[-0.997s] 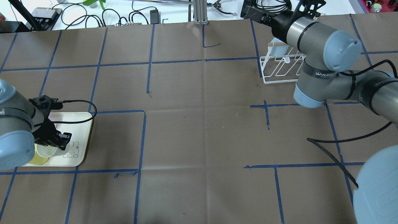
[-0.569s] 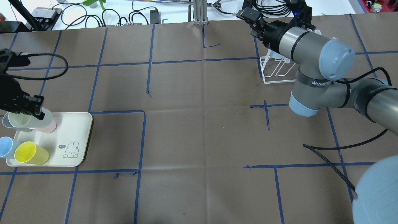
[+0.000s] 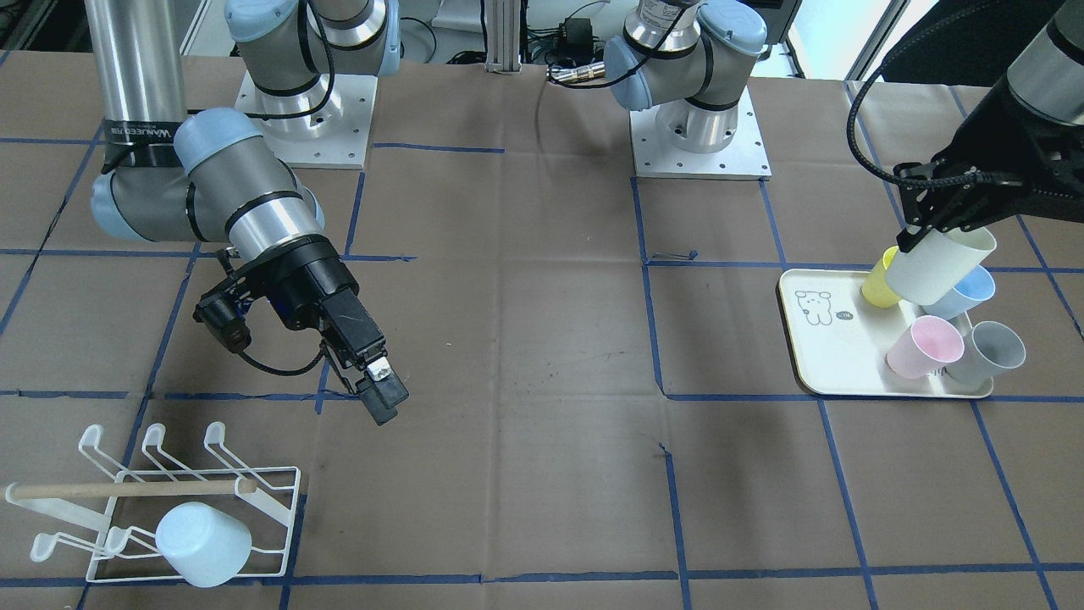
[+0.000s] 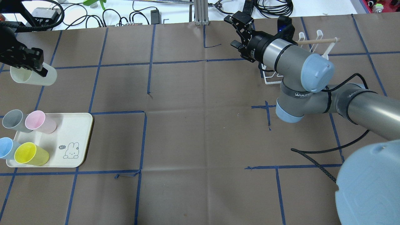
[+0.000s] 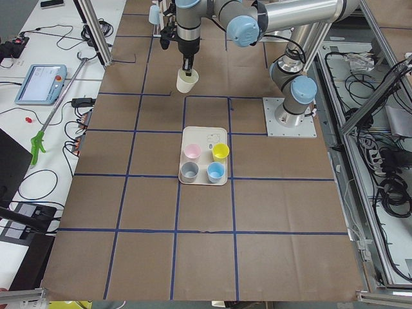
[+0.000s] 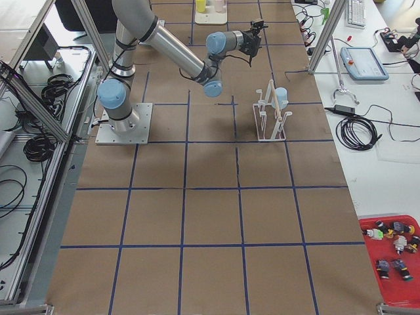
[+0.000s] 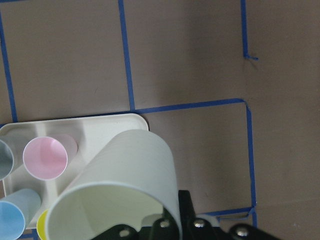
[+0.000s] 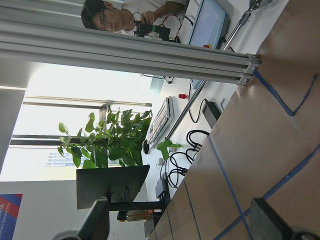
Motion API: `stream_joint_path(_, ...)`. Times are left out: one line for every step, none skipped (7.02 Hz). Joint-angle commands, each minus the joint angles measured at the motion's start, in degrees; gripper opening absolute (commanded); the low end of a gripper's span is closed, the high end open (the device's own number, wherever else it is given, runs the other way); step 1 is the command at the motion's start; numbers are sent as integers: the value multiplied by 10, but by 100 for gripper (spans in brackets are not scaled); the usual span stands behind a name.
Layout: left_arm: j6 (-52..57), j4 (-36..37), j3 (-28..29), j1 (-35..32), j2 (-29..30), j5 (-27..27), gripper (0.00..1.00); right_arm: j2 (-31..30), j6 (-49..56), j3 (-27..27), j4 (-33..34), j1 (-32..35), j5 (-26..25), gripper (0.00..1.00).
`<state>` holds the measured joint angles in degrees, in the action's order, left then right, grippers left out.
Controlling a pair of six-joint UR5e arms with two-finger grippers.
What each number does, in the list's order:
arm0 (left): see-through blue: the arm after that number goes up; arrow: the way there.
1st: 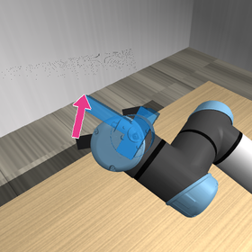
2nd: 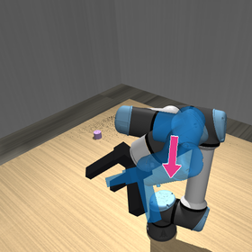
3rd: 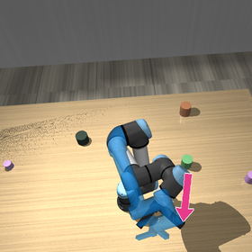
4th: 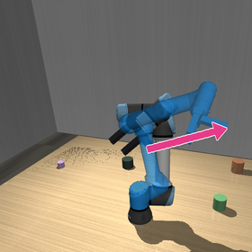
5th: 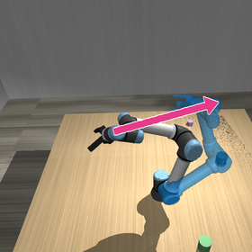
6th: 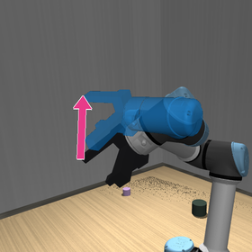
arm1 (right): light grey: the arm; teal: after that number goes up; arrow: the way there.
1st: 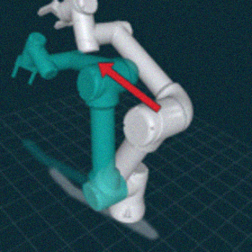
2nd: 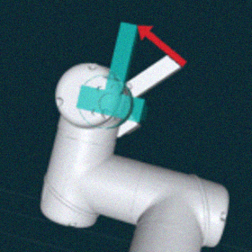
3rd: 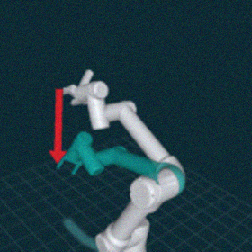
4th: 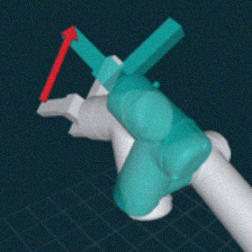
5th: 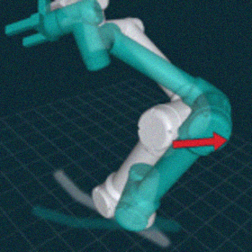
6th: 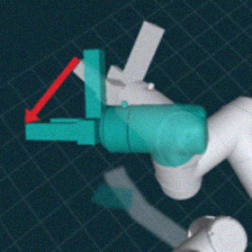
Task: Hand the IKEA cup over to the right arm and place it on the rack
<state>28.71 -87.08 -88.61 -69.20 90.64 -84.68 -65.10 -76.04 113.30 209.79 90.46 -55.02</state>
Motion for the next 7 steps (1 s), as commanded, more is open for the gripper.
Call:
stream_joint_path(6,151,-35,-40,24,79,0,14,-83,2,32,11,-4,100)
stream_joint_path(6,245,-67,-54,31,111,0,11,-83,7,31,11,-5,100)
stream_joint_path(6,352,-106,-65,41,185,0,10,-83,8,30,11,-4,100)
stream_joint_path(8,430,-129,-73,53,245,0,9,-84,9,31,11,-1,100)
stream_joint_path(13,467,-146,-86,54,304,0,7,-84,10,38,11,-1,100)
stream_joint_path(20,530,-176,-94,57,358,0,2,-85,10,35,11,-2,100)
stream_joint_path(20,632,-235,-96,59,389,0,1,-85,10,34,11,-1,100)
